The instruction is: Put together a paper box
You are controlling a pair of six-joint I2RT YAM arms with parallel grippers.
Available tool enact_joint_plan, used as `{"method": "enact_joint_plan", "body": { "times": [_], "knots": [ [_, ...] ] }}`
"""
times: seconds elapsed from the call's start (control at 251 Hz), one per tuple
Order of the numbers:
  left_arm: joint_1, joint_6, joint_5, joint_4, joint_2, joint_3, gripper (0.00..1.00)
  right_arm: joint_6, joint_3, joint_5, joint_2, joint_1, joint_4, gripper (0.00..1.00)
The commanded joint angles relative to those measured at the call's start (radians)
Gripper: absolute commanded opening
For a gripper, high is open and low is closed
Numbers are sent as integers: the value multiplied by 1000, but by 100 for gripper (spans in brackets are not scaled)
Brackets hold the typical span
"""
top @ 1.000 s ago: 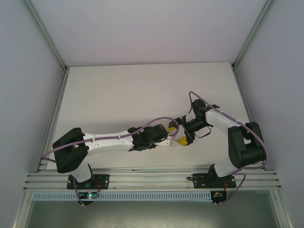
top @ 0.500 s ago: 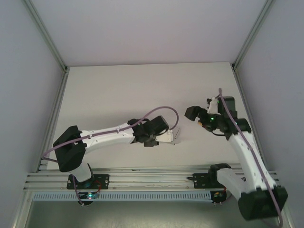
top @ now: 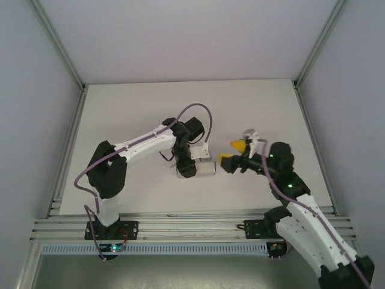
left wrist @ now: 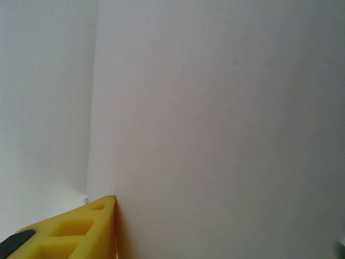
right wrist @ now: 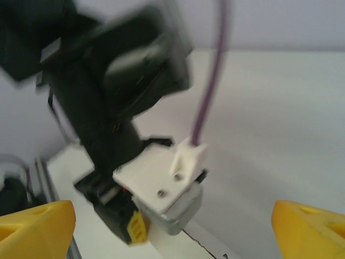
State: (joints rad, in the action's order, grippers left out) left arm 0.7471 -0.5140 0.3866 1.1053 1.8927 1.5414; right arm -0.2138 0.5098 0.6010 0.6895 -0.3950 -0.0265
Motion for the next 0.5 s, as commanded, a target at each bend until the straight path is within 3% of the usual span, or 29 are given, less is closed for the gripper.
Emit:
{"method": "enact_joint_plan", "body": {
  "times": [0.0, 0.216, 0.391, 0.495],
  "knots": [
    [-22, -65, 87, 211, 53, 51, 49, 241, 53, -67, 98, -83, -69, 90],
    [-65, -132, 144, 291, 155, 159, 50, 327, 139, -118, 280, -88, -200, 81],
    [-78, -148, 148, 283, 186, 174, 52, 391, 133, -110, 251, -88, -235, 80],
    [-76, -146, 147, 293, 199, 184, 56, 417, 131, -154, 234, -89, -285, 73]
  ]
}}
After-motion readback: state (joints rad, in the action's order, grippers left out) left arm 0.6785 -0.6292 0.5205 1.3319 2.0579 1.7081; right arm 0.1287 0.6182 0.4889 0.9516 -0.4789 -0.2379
